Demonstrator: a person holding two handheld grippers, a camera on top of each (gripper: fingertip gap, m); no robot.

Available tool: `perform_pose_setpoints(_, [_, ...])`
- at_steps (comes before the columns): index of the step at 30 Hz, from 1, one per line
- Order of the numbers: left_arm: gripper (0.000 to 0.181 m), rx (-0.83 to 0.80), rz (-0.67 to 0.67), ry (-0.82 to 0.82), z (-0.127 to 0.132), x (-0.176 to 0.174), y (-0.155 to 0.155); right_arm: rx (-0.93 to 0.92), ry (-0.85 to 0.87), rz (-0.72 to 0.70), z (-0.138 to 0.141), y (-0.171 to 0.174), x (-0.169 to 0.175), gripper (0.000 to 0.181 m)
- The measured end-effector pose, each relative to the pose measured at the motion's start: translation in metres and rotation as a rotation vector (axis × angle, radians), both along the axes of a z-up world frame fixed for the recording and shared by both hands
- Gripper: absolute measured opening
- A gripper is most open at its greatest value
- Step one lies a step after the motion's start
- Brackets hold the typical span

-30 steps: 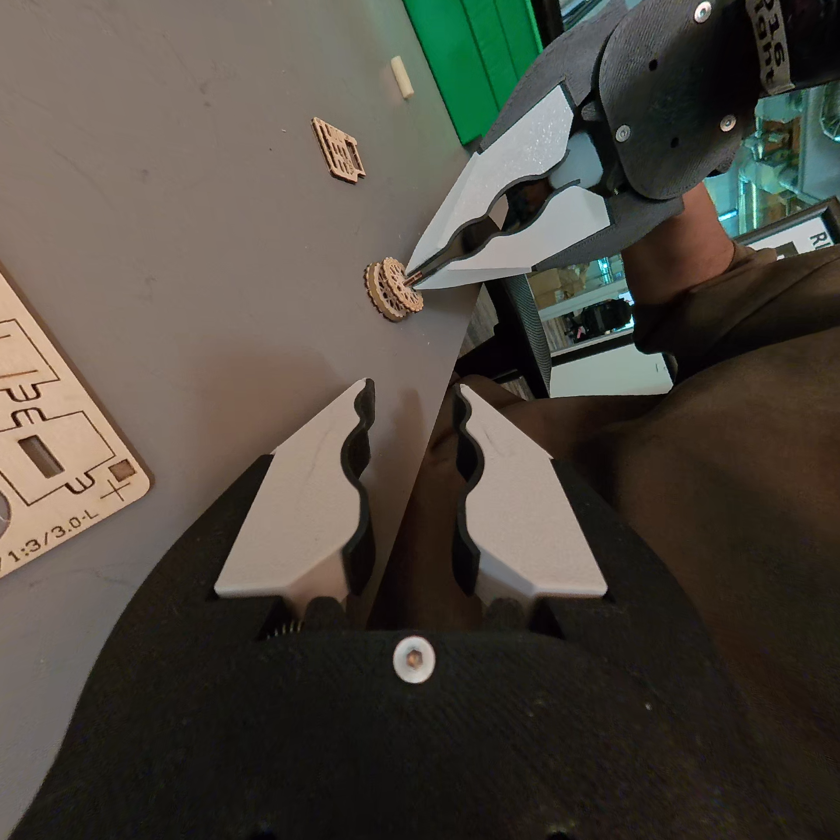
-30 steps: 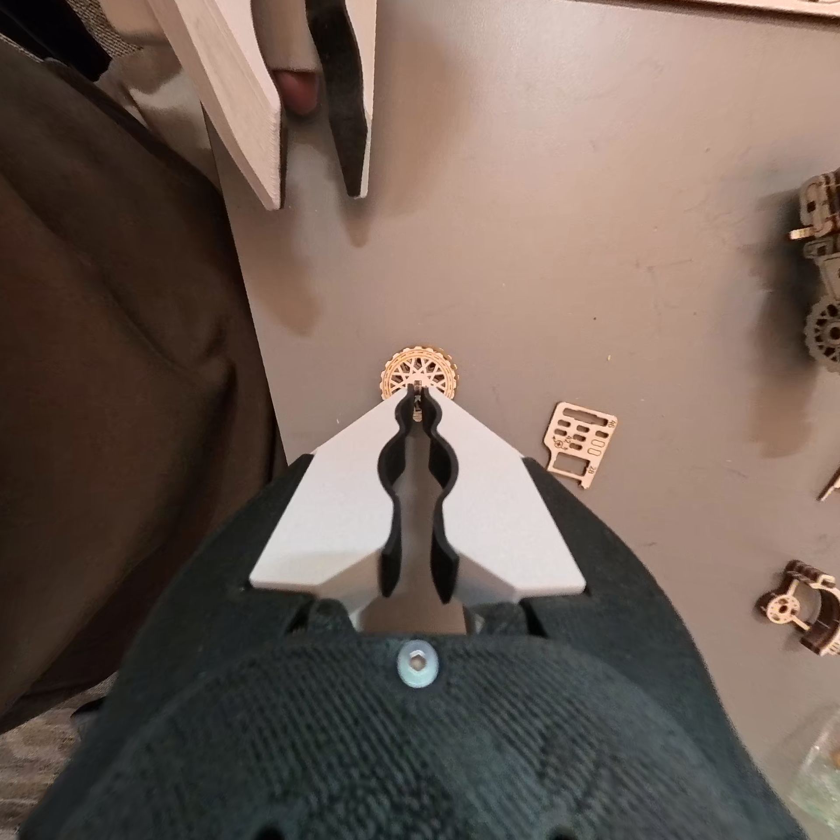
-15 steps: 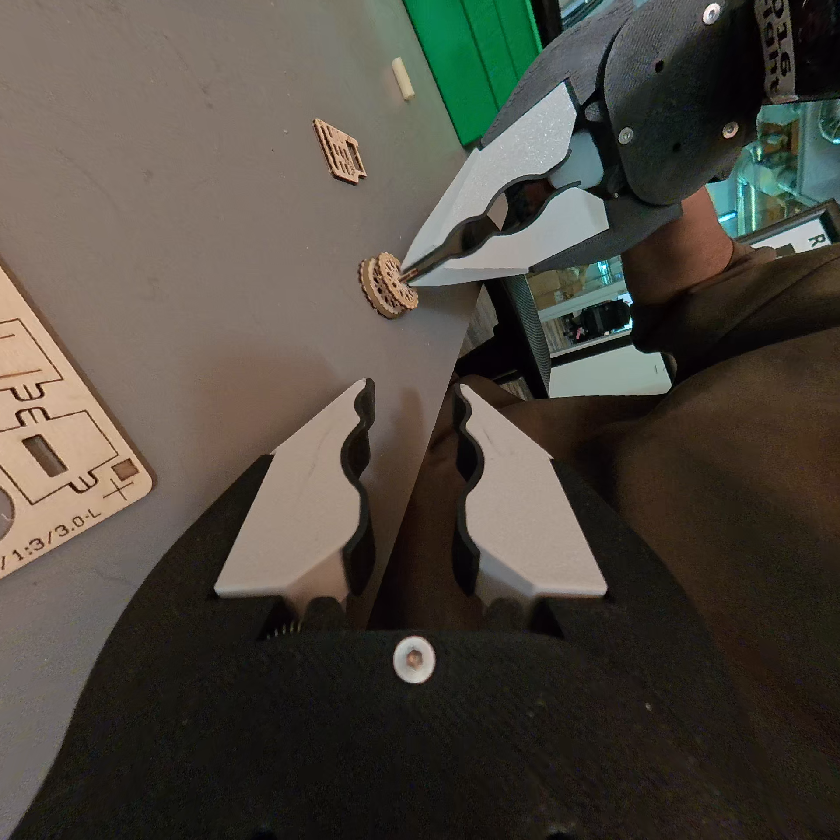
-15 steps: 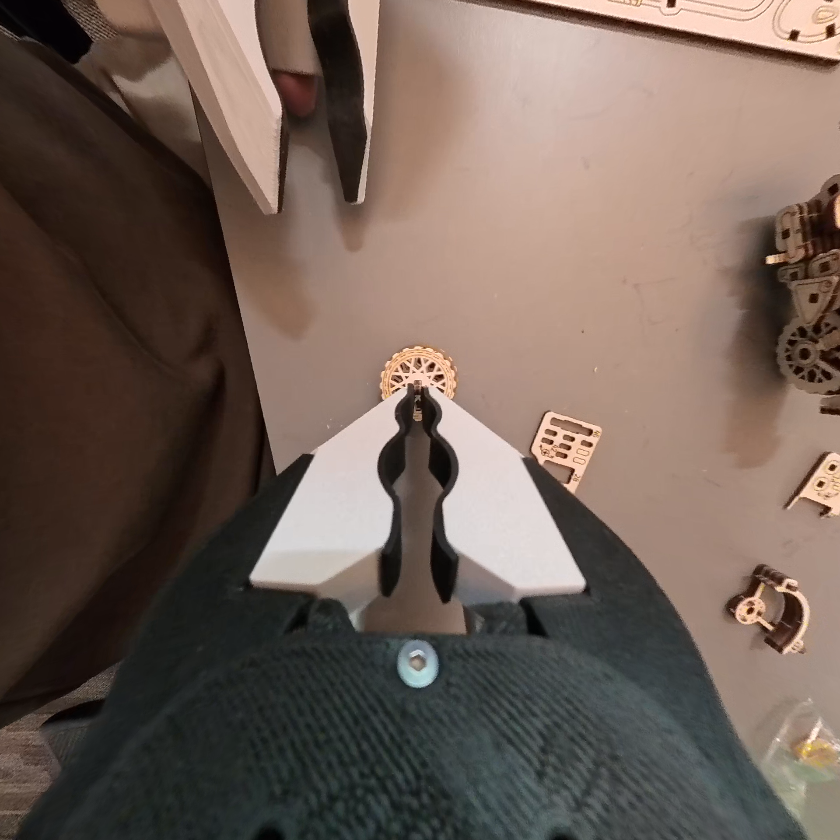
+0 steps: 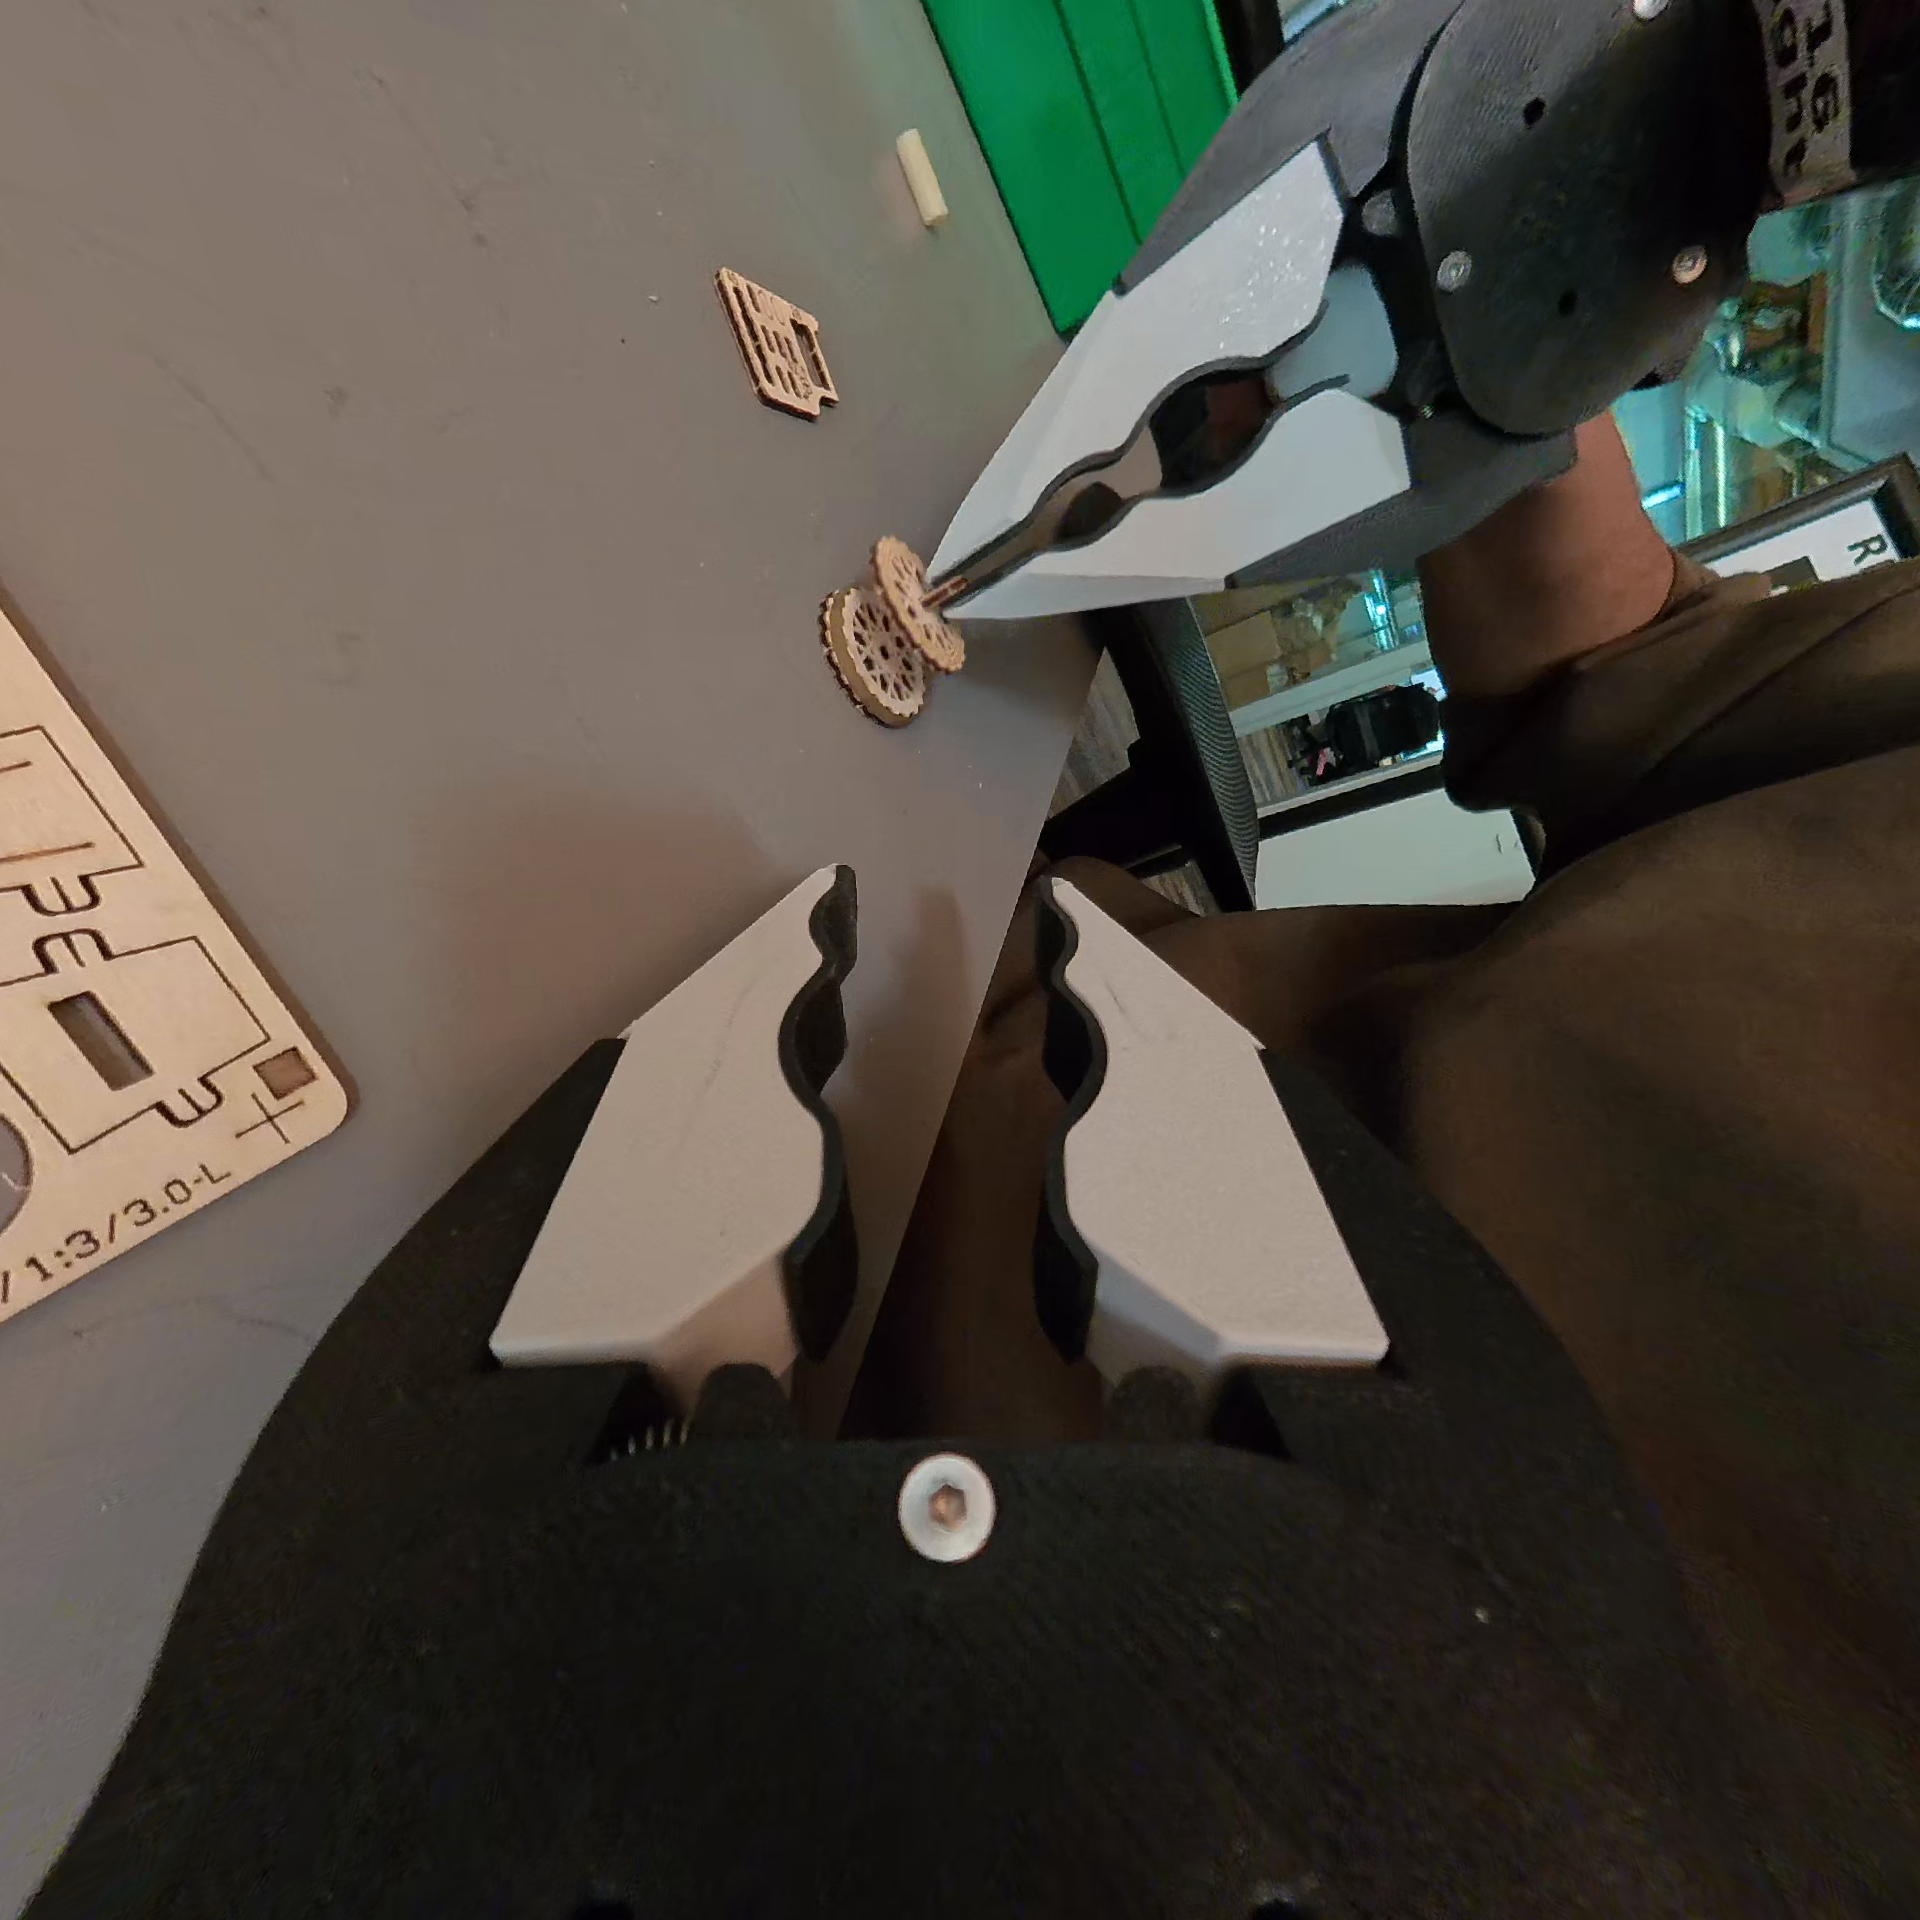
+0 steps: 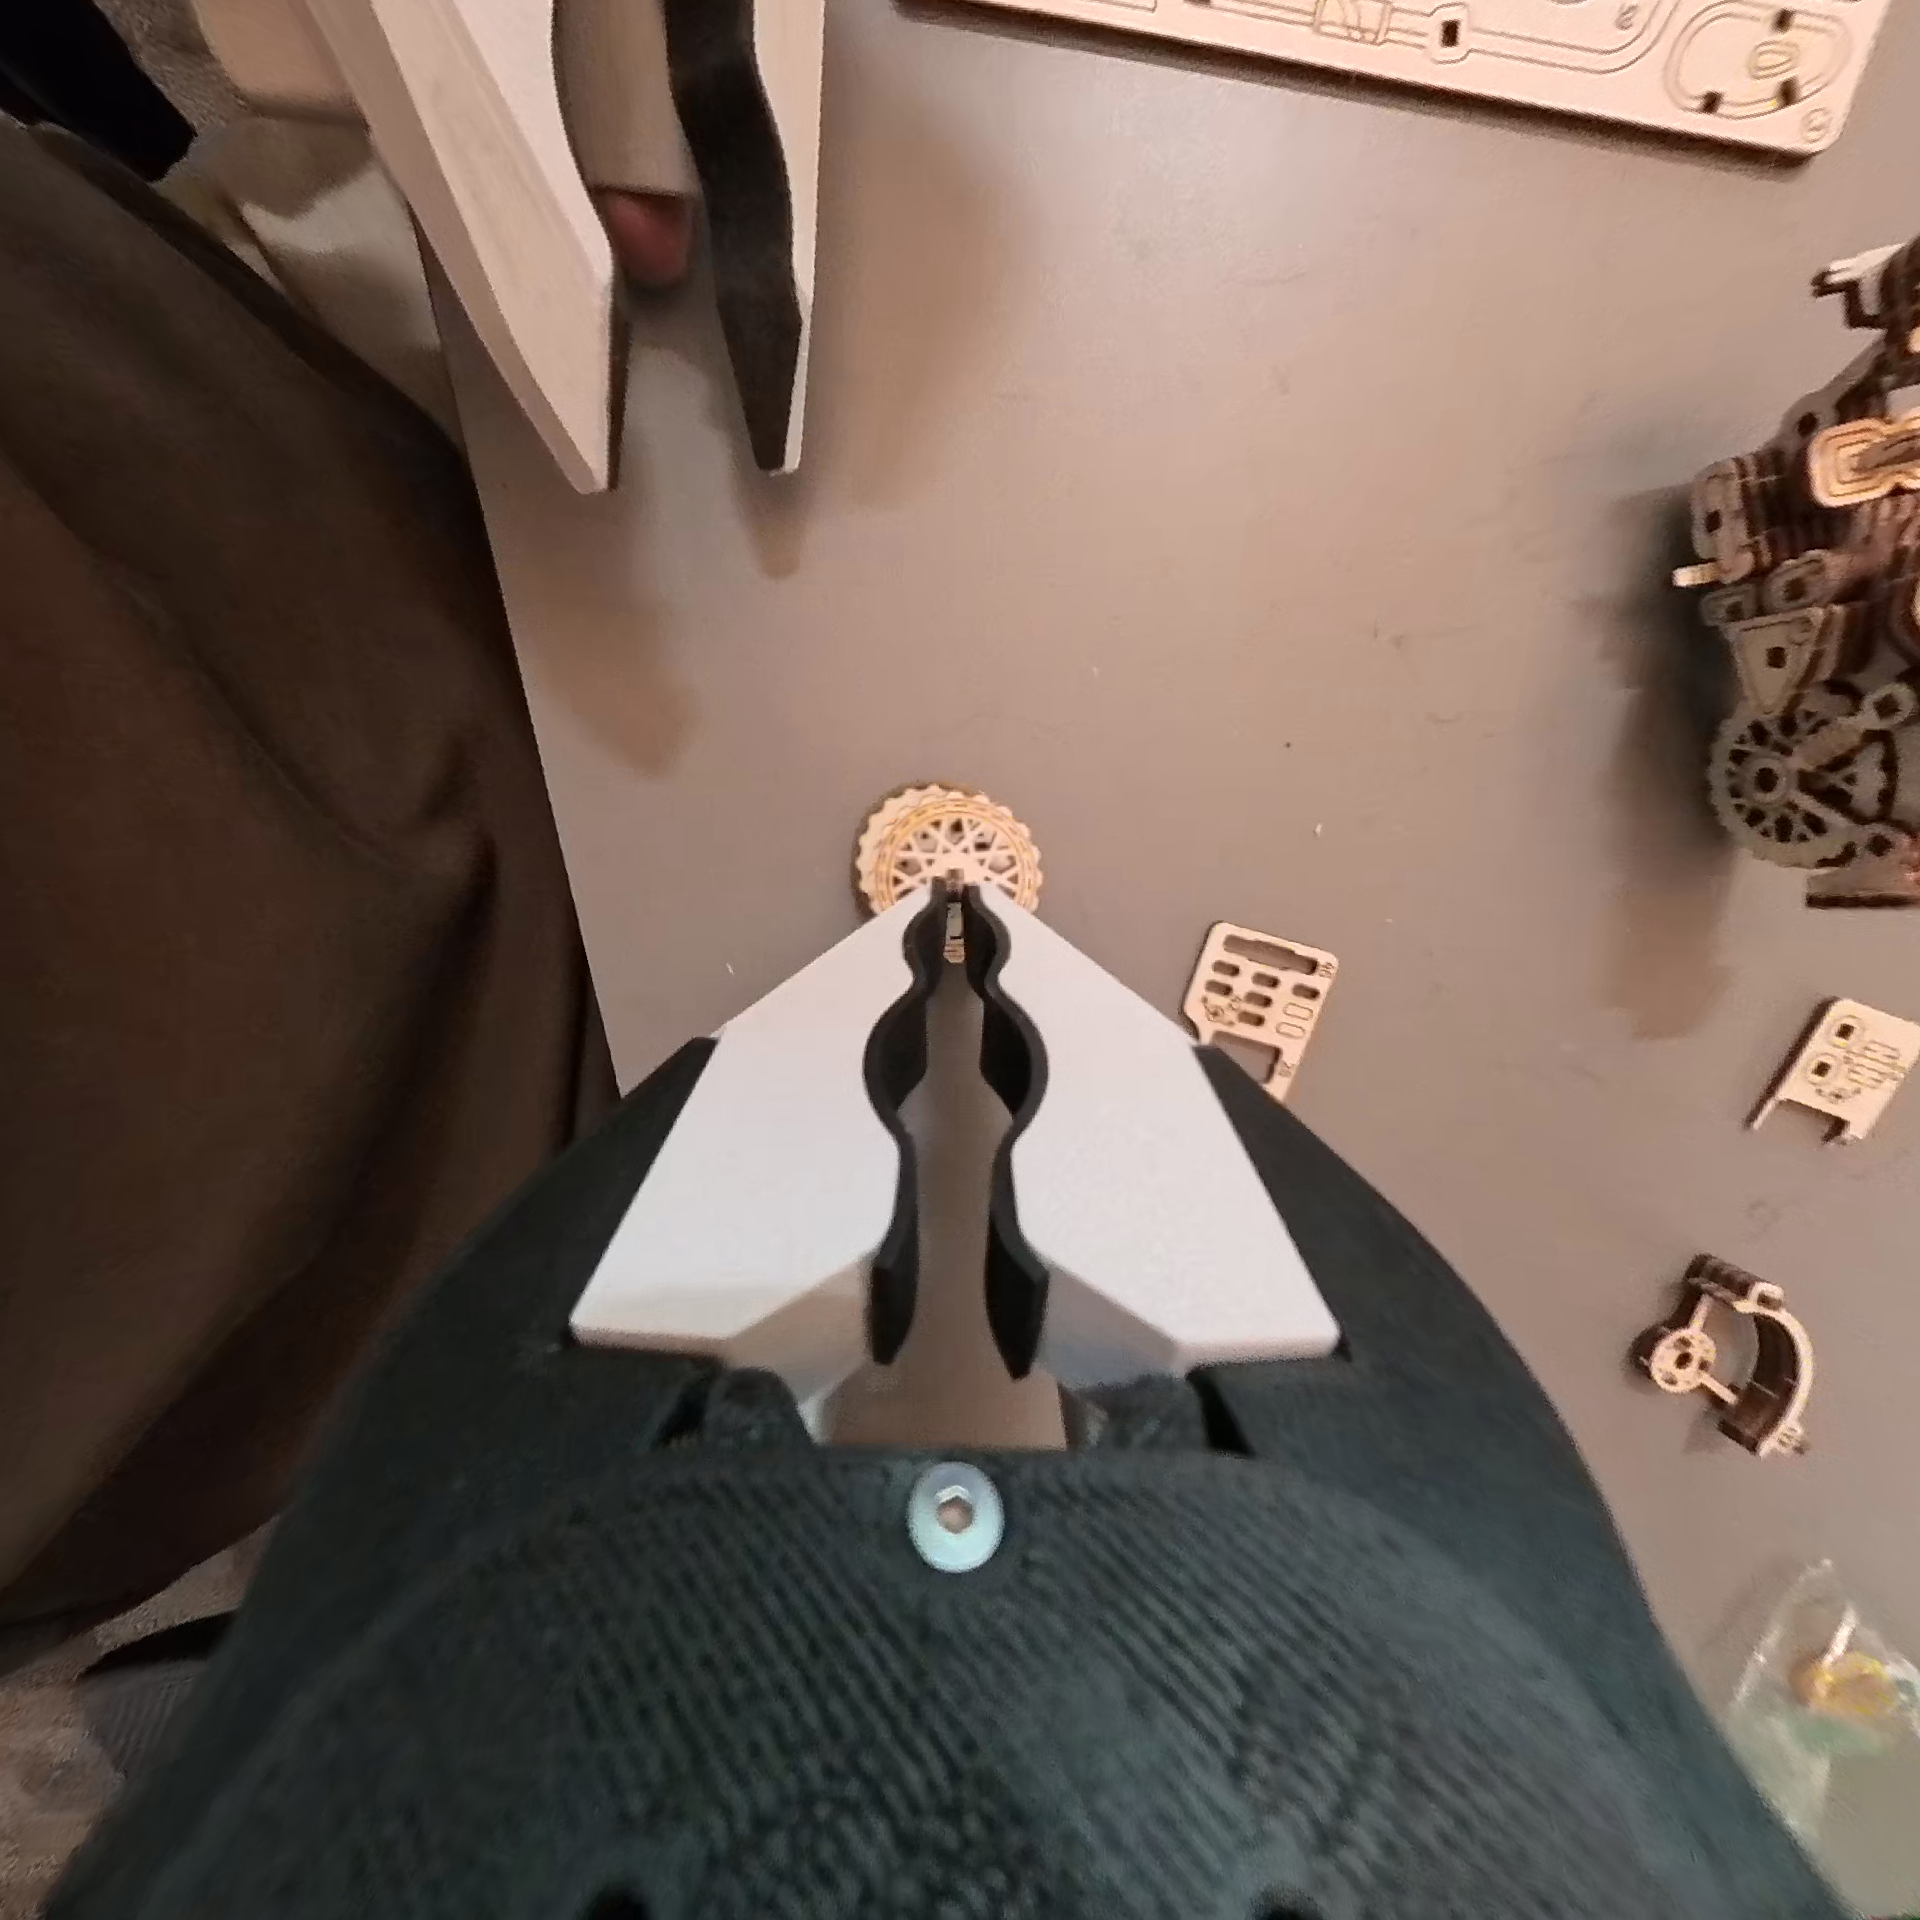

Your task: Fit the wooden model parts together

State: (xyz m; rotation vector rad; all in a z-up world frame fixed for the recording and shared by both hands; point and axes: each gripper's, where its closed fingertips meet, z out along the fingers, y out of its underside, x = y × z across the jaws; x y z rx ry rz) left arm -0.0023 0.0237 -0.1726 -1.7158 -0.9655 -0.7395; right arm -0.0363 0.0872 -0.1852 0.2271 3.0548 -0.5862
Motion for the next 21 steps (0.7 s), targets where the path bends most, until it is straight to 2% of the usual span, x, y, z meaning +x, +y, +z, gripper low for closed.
perform_pose_setpoints(1, [0.033,0.001,0.0,0.0,0.0002,0.0,0.0,-0.017,-0.008,-0.01,0.0021,0.0,-0.0009,0.001])
perform_pose_setpoints(15, [0.033,0.003,0.0,-0.003,0.0004,-0.0001,-0.0003,-0.18,-0.218,-0.107,0.0,-0.0017,0.003,0.001])
perform_pose_setpoints(21, [0.033,0.009,-0.003,-0.004,0.0019,0.0008,0.0001,-0.194,-0.259,-0.122,-0.003,-0.0002,0.0029,0.001])
